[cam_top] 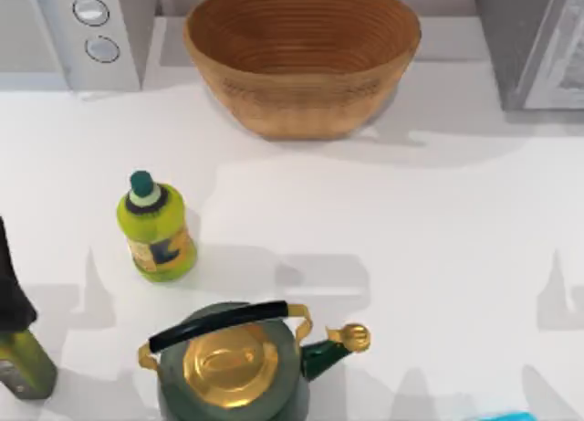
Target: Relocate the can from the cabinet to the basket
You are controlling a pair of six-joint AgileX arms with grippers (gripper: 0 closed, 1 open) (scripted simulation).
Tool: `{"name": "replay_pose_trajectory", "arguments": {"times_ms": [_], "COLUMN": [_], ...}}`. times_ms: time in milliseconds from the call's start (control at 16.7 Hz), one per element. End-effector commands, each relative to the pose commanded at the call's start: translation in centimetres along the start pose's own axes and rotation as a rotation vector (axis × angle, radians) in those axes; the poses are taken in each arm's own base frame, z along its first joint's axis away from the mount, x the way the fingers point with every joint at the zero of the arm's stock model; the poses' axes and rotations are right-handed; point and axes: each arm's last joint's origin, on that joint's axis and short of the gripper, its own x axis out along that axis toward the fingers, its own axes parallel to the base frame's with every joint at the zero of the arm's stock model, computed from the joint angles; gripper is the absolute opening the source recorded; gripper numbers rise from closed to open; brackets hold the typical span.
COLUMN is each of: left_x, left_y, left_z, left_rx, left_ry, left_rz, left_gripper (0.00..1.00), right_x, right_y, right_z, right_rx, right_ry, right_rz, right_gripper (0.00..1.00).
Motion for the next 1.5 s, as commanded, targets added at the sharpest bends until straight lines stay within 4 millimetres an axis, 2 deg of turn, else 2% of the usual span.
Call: {"name": "replay_pose_trajectory", "arguments": {"times_ms": [240, 420, 540, 720, 960, 1140, 1320, 1500], "left_x": [0.0, 0.0, 0.0, 0.0, 0.0, 0.0, 0.0, 0.0], "left_y": [0.0, 0.0, 0.0, 0.0, 0.0, 0.0, 0.0, 0.0], "left_z": [0.0, 0.0, 0.0, 0.0, 0.0, 0.0, 0.0, 0.0], "left_rx": [0.0, 0.0, 0.0, 0.0, 0.0, 0.0, 0.0, 0.0], "left_ry": [0.0, 0.0, 0.0, 0.0, 0.0, 0.0, 0.0, 0.0], "left_rz": [0.0, 0.0, 0.0, 0.0, 0.0, 0.0, 0.0, 0.0], "left_gripper": [1.0, 1.0, 1.0, 1.0, 1.0, 1.0, 1.0, 1.0], "right_x": [0.0, 0.3, 0.8, 2.3, 5.3, 8.0, 11.0, 13.6], "right_y": [0.0, 0.2, 0.4, 0.8, 1.7, 2.6, 3.6, 4.4], "right_z": [0.7, 3.8, 7.1, 13.9, 23.9, 29.8, 33.3, 34.8], "right_rx": [0.0, 0.001, 0.0, -0.001, 0.004, 0.009, 0.009, 0.005], "right_ry": [0.011, 0.047, 0.066, 0.063, 0.008, -0.03, -0.037, -0.018], "right_rz": [-0.001, -0.003, -0.004, -0.005, -0.004, -0.002, -0.001, 0.0], "right_gripper": [1.0, 1.0, 1.0, 1.0, 1.0, 1.0, 1.0, 1.0]}}
